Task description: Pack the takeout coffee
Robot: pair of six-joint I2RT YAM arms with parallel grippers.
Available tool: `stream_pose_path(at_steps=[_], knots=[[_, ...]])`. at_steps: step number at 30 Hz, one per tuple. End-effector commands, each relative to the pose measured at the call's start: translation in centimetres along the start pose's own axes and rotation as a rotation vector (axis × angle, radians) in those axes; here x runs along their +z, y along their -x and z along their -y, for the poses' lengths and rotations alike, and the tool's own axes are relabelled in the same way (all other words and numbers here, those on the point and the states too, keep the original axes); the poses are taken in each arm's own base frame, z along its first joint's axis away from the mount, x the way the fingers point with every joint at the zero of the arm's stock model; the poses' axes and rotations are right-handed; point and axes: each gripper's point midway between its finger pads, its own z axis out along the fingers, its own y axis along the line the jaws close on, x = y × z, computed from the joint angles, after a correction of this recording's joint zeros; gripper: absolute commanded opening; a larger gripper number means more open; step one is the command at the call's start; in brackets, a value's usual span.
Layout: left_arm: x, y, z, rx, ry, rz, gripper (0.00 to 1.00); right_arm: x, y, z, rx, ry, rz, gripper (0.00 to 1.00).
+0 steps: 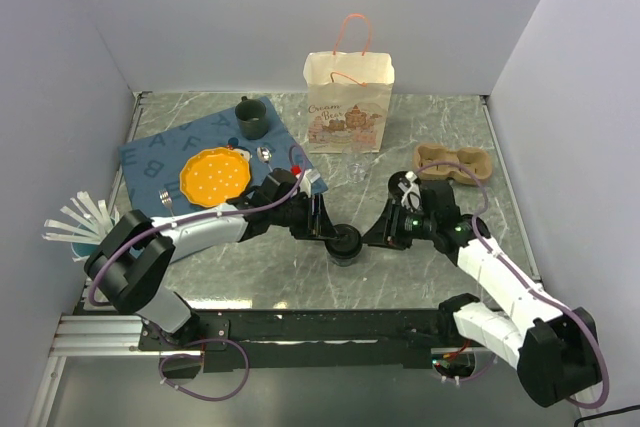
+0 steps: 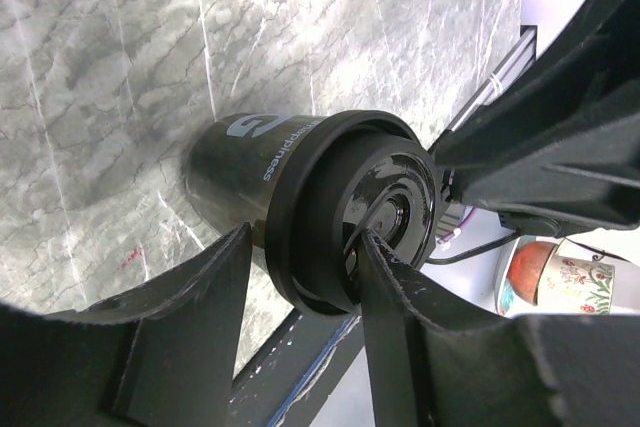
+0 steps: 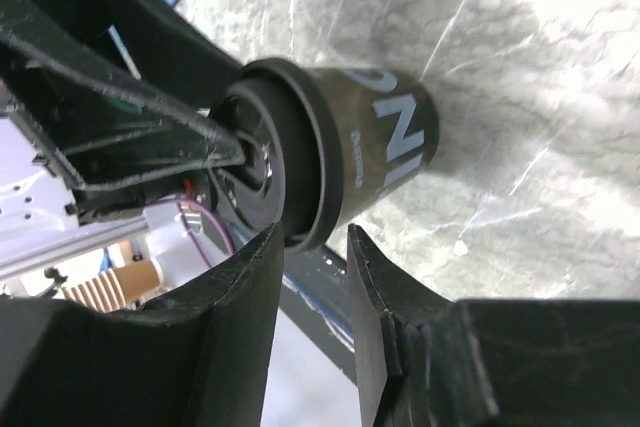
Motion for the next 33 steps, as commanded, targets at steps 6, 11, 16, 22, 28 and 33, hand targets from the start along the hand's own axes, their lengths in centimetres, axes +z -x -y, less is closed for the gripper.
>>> stream_pose_path(at_steps=[6,11,16,22,28,33], knots=[[-0.7,-5.6,-8.6,-0.109,0.321,-0.12,0.5,0.3,-3.1,-0.5,0.063,0.095,-0.019,0.41],[-0.7,-5.8,-8.3,-0.12,0.307,-0.117,0.5,0.6,-3.2,-1.4,0.045,0.113,-0.02,0.43],[-0.6,-6.1,-8.2,-0.121,0.311,-0.123,0.5,0.9,-2.3,-1.5,0.042,0.105,0.01,0.43],[-0.4,-6.1,-7.9,-0.116,0.316,-0.126,0.5,1.6,-1.9,-0.8,0.036,0.067,0.008,0.41],[-0.2,-6.5,-8.2,-0.117,0.33,-0.134,0.5,1.9,-1.5,0.1,0.043,0.021,0.03,0.35],[-0.2,-7.1,-8.8,-0.129,0.35,-0.149,0.49,2.0,-2.5,2.9,0.079,-0.071,0.047,0.27]])
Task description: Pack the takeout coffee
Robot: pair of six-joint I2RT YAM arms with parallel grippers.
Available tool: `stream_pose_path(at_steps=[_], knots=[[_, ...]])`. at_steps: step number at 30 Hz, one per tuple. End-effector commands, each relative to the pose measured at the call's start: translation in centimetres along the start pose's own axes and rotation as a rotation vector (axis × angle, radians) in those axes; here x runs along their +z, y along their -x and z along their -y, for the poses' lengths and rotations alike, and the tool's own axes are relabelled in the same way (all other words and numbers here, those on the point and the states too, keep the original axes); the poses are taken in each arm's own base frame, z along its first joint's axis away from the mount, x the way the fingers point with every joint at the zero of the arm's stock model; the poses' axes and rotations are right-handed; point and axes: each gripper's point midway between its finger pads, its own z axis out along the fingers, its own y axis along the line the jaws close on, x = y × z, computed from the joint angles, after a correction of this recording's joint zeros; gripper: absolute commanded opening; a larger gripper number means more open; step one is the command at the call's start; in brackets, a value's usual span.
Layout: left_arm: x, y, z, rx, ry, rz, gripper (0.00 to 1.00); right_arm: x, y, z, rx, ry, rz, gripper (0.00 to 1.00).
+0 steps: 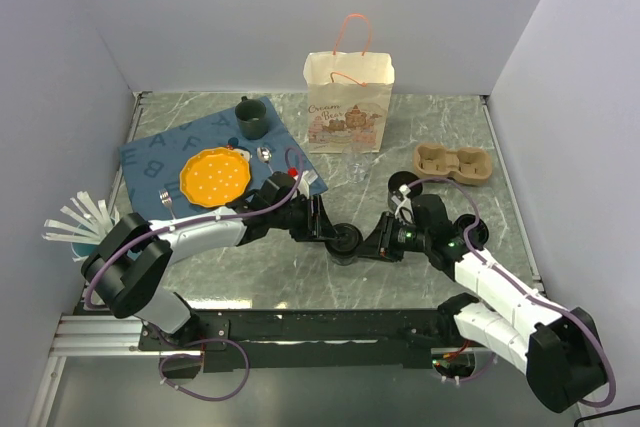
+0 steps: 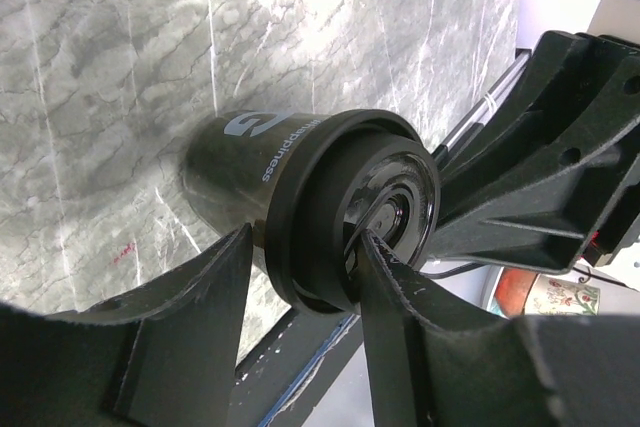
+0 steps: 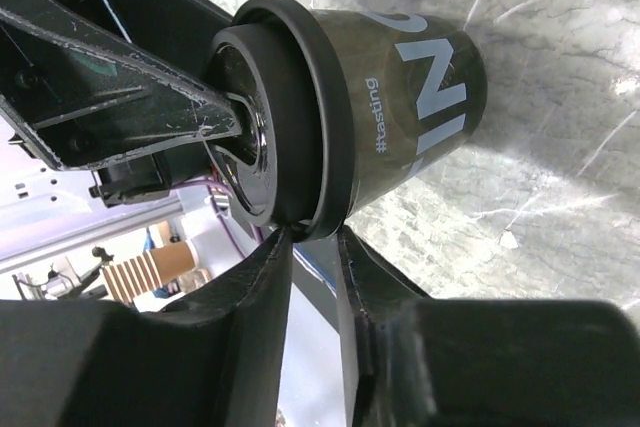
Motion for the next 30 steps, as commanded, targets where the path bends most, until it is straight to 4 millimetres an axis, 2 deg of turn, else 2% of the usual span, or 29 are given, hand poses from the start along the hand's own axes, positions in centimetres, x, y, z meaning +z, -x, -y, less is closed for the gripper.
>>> stream_pose_path(at_steps=[1,5,12,15,16,18,19,22,25,30], knots=[[-0.3,-6.5,-9.3,-0.076,0.344,-0.175,0.49,0.3,0.7,3.5,0.009,-0.139,0.092,0.26],[-0.4,-6.7,-9.7,-0.083,0.357,-0.18,0.49,0.3,-0.7,6.2,0.04,-0.199,0.097,0.22],[-0.3,-6.8,-10.1,-0.084,0.377,-0.184,0.49,0.6,-0.8,7.1,0.042,-0.216,0.104,0.22],[-0.3,-6.8,-10.2,-0.082,0.382,-0.186,0.49,0.1,-0.3,5.9,0.01,-0.219,0.079,0.27],[-0.3,-6.9,-10.3,-0.081,0.384,-0.188,0.49,-0.3,0.9,4.0,-0.022,-0.19,0.101,0.29],[-0.4,-6.9,-10.4,-0.077,0.39,-0.187,0.49,-1.2,1.3,2.1,-0.05,-0.156,0.099,0.34],[-0.4,-6.9,-10.5,-0.075,0.393,-0.186,0.49,-1.8,2.2,0.2,-0.076,-0.123,0.123,0.35],[-0.5,-6.9,-10.7,-0.073,0.401,-0.183,0.49,-3.0,3.1,-2.0,-0.107,-0.096,0.145,0.38],[-0.5,-7.0,-10.8,-0.074,0.402,-0.184,0.49,-3.4,3.9,-2.9,-0.132,-0.099,0.157,0.39],[-0.4,-6.8,-10.5,-0.07,0.394,-0.178,0.49,-2.9,5.8,-2.2,-0.148,-0.169,0.181,0.39]])
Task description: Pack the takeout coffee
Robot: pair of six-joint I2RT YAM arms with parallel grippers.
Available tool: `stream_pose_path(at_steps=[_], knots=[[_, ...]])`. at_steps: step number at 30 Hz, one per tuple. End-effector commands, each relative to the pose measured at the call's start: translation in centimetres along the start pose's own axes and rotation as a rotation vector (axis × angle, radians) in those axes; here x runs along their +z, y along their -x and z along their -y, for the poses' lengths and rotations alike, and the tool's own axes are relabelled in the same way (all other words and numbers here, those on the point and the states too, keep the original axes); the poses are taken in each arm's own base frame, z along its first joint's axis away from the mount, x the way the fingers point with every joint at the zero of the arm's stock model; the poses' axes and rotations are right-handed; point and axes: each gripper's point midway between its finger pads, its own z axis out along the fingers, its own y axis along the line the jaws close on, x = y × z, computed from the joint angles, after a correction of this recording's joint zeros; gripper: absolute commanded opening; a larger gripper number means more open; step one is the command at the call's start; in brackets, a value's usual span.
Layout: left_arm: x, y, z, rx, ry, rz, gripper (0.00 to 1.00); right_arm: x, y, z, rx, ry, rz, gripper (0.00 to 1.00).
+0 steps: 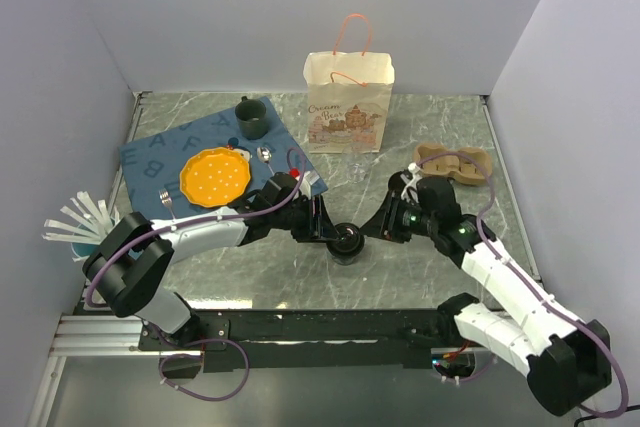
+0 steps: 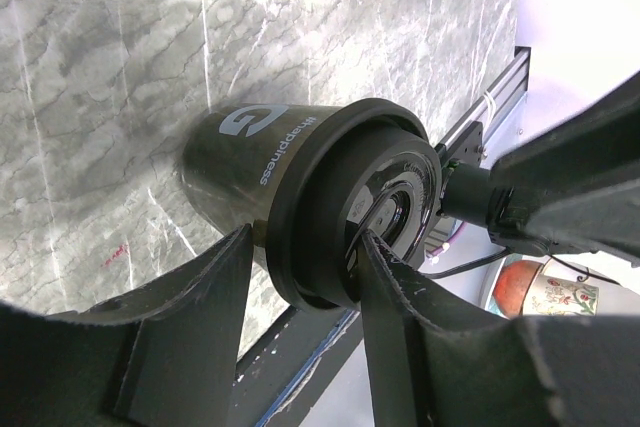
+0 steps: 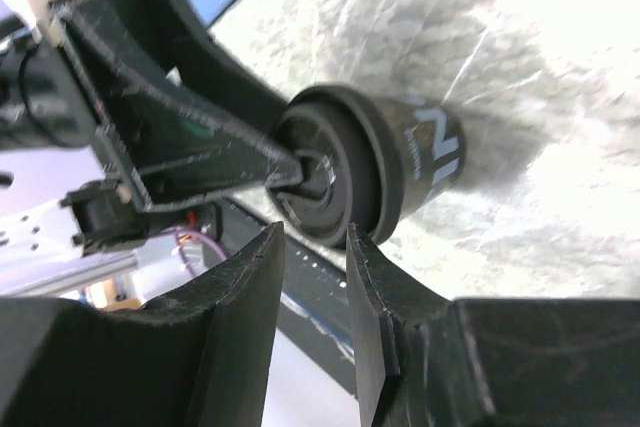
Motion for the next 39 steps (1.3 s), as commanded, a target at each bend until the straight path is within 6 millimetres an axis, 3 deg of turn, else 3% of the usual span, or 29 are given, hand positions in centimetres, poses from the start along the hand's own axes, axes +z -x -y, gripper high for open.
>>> stream_pose_path(at_steps=[1,6,15,22,30,33,35,39], knots=[[-0.7,-6.6,-10.6,-0.067,0.388,-0.171,0.49,0.2,2.3,1.0,-0.029,-0.084,0.048,0.38],[-0.8,-6.6,-10.6,-0.067,0.388,-0.173,0.49,1.7,2.9,1.8,-0.022,-0.097,0.026,0.39],[-0.6,-6.7,-10.6,-0.064,0.389,-0.178,0.49,3.8,0.6,2.0,-0.002,0.018,-0.062,0.39],[-0.6,-6.8,-10.7,-0.066,0.397,-0.184,0.49,4.5,-1.3,5.2,0.049,-0.056,-0.079,0.29],[-0.6,-7.4,-11.5,-0.07,0.423,-0.203,0.49,5.0,-4.1,8.8,0.107,-0.087,-0.077,0.25],[-0.7,-7.5,-11.6,-0.068,0.428,-0.205,0.49,5.1,-4.7,9.2,0.106,-0.069,-0.067,0.25],[-0.7,-7.6,-11.6,-0.068,0.426,-0.209,0.49,5.1,-4.7,9.3,0.108,-0.068,-0.071,0.26],[-0.8,-7.8,-11.7,-0.069,0.438,-0.212,0.49,3.9,-1.9,6.2,0.082,-0.034,-0.053,0.32]])
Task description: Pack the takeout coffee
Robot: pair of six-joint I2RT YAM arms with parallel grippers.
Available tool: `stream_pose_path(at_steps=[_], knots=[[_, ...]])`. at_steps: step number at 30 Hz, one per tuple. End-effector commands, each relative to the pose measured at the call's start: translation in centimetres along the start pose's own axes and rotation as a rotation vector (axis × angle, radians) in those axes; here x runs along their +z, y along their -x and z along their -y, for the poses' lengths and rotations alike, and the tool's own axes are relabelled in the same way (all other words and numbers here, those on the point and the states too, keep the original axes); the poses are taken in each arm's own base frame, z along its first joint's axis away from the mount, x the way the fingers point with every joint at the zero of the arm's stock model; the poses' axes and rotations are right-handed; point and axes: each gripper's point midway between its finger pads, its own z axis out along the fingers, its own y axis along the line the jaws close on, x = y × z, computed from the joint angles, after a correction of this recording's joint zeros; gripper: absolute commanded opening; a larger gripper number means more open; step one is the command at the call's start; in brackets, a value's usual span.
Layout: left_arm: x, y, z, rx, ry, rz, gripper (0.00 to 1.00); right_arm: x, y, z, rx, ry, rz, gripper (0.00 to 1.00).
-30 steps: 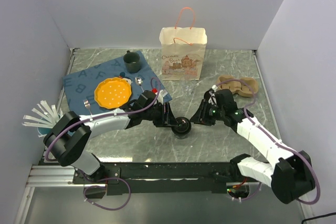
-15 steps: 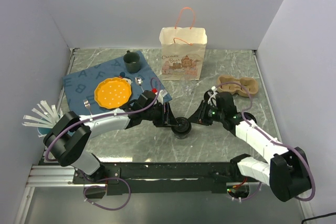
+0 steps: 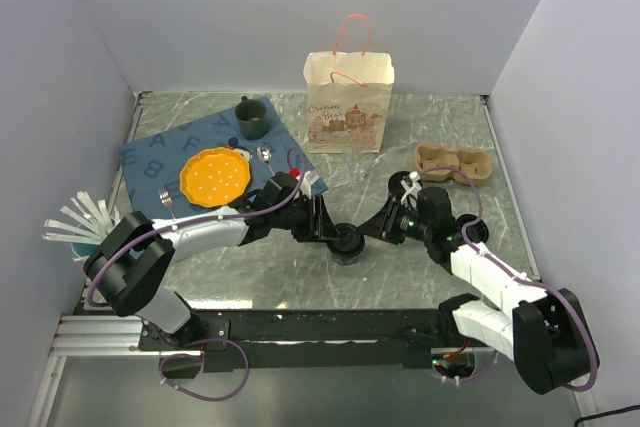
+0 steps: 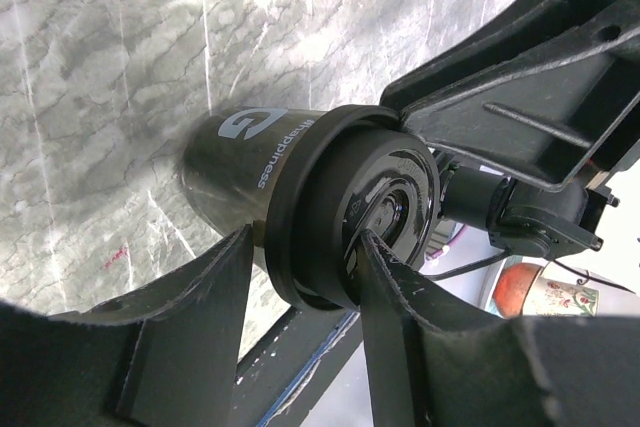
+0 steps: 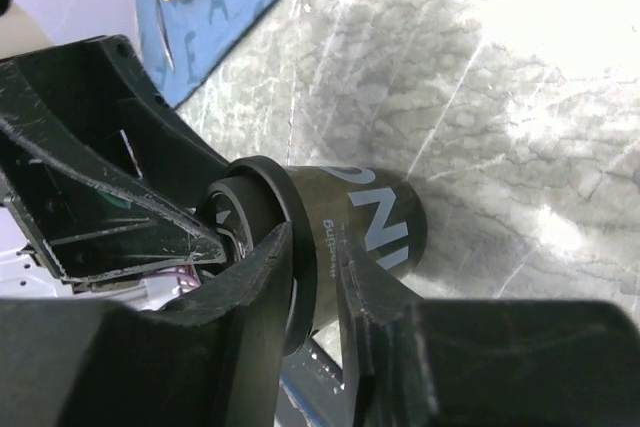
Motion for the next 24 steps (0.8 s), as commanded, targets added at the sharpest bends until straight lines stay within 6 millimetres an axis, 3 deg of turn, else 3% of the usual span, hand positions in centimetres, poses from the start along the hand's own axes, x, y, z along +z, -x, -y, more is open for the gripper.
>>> stream_pose_path(at_steps=[1,5,11,24], knots=[[-1.0,-7.7,-11.5,-0.063,0.429,-0.209,0.49,-1.5,-1.4,0.8,0.035,-0.112,-0.094,0.36],[-1.0,-8.0,-11.5,-0.067,0.436,-0.213,0.49,-3.0,-0.3,-1.7,0.027,-0.1,-0.089,0.41],[-0.9,-8.1,-11.5,-0.078,0.438,-0.21,0.49,-4.4,-0.9,-2.9,0.048,-0.07,-0.085,0.45],[-0.8,-7.8,-11.3,-0.064,0.433,-0.213,0.49,-3.6,-3.2,-1.4,0.108,-0.048,-0.125,0.43]])
